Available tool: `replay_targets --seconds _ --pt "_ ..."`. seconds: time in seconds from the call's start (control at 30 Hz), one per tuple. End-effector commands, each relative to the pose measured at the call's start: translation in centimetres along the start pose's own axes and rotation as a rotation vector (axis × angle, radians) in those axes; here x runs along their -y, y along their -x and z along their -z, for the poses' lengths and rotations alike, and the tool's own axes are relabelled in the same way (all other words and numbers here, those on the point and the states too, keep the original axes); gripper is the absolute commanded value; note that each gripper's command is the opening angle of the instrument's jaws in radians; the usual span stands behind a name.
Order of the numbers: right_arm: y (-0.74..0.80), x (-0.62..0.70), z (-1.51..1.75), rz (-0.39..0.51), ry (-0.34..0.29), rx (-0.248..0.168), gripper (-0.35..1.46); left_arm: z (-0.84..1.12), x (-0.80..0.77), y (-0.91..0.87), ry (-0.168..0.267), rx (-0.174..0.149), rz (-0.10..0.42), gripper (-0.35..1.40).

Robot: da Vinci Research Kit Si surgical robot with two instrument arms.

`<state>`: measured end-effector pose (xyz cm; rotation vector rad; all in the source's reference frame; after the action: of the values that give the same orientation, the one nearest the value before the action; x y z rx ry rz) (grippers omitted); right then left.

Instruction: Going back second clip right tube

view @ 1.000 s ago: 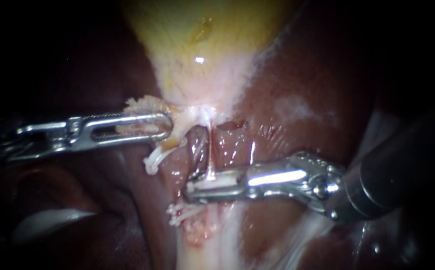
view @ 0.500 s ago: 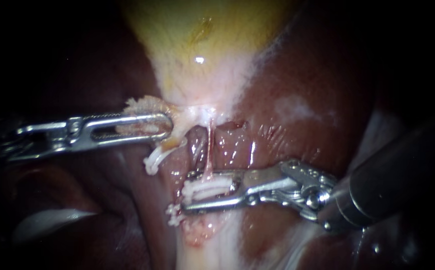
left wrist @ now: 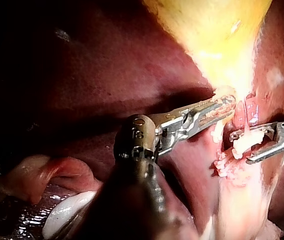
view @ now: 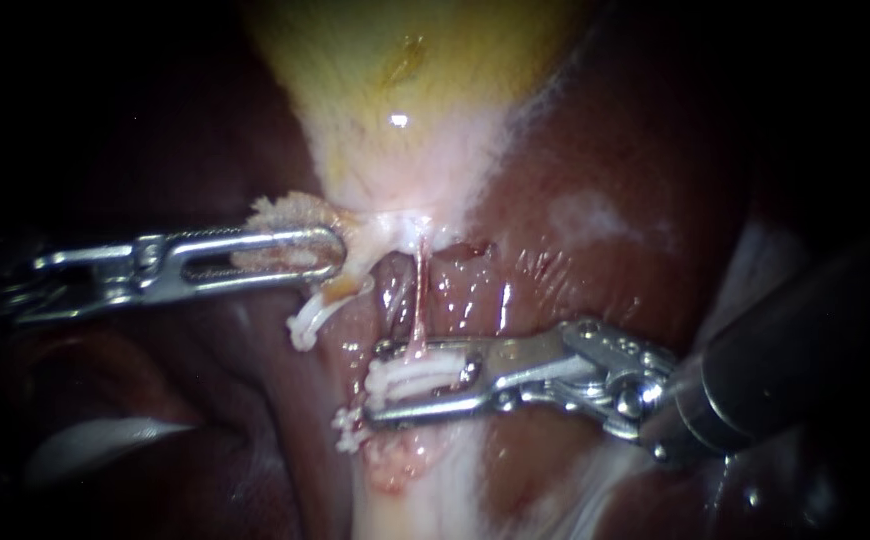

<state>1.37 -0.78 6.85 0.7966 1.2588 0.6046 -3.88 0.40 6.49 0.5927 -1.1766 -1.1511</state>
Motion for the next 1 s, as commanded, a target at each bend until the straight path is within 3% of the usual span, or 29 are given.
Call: replay_targets --seconds 0.03,0.3,0.5,0.8,1.0 --pt "0.01 -0.01 0.00 -0.001 0.000 0.000 0.50 0.00 0.00 0.00 0.000 0.000 0.000 -0.35" --pt "0.21 -0.19 -0.02 0.036 0.006 0.004 0.50 0.01 0.00 0.00 0.000 0.000 0.000 -0.35" --pt "0.24 -0.30 0.03 0.108 0.014 0.008 0.50 0.01 0.00 0.00 0.000 0.000 0.000 -0.35" --pt "0.25 -0.33 0.11 0.156 0.018 0.011 0.50 0.01 0.00 0.00 0.000 0.000 0.000 -0.35" --pt "0.20 -0.27 0.26 0.252 0.009 0.019 0.50 0.02 0.00 0.00 -0.001 -0.001 0.000 -0.35"
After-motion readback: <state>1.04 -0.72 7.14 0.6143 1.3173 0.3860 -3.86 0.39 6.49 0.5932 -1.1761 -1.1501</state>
